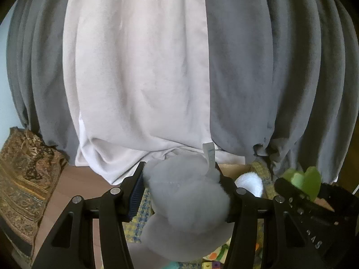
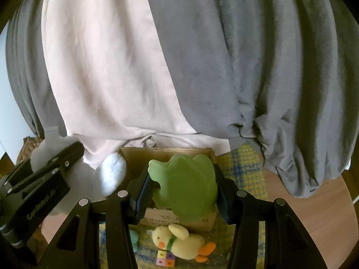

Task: Organize objects
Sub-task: 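Carry the green dinosaur with the right tool into the box while the left tool carries the bunny there, then open both tools inside the box and withdraw them over the cloth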

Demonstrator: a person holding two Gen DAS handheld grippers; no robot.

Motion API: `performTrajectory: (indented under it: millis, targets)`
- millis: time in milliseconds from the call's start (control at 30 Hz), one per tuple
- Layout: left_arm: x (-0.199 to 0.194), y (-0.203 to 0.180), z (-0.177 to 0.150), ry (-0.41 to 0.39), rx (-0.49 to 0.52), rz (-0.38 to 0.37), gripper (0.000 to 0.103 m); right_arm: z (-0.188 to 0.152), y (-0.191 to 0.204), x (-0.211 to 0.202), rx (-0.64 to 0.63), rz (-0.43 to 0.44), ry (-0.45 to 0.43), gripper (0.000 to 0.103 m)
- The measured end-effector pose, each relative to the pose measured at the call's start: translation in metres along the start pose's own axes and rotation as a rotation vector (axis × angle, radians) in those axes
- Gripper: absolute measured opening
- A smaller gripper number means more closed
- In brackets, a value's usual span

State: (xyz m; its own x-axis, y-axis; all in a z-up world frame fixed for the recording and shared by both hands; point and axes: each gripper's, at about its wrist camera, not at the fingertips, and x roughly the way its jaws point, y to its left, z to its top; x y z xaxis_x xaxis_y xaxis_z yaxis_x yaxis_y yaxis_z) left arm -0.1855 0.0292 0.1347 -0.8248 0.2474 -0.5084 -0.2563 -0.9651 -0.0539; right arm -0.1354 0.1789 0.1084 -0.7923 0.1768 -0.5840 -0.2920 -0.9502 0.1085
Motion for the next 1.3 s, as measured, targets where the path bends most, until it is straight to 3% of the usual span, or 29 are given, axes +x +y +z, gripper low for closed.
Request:
performTrajectory:
  millis: [433,900,967,1033,1100,1300]
  targets:
    - [0.053,0.005,0.015,0.045,-0.056,-0.048,0.054,0.01,-0.007,0.038,0.022,0.004,0.059,0.05]
    - [0.095,0.009,0.005,0.125,-0.073,-0.043,0.058,0.004,-0.01,0.072,0.023,0.013,0.131,0.051]
    - [0.094,0.008,0.004,0.13,-0.065,-0.038,0.06,0.004,-0.011,0.073,0.023,0.01,0.136,0.06]
    - [0.092,0.006,0.004,0.126,-0.062,-0.026,0.067,0.004,-0.011,0.071,0.024,0.0,0.125,0.08]
    - [0.089,0.005,0.005,0.115,-0.053,0.002,0.081,0.004,-0.012,0.067,0.029,-0.02,0.112,0.085]
    - [0.079,0.006,0.003,0.098,-0.043,0.07,0.095,0.002,-0.018,0.064,0.05,-0.053,0.116,0.096]
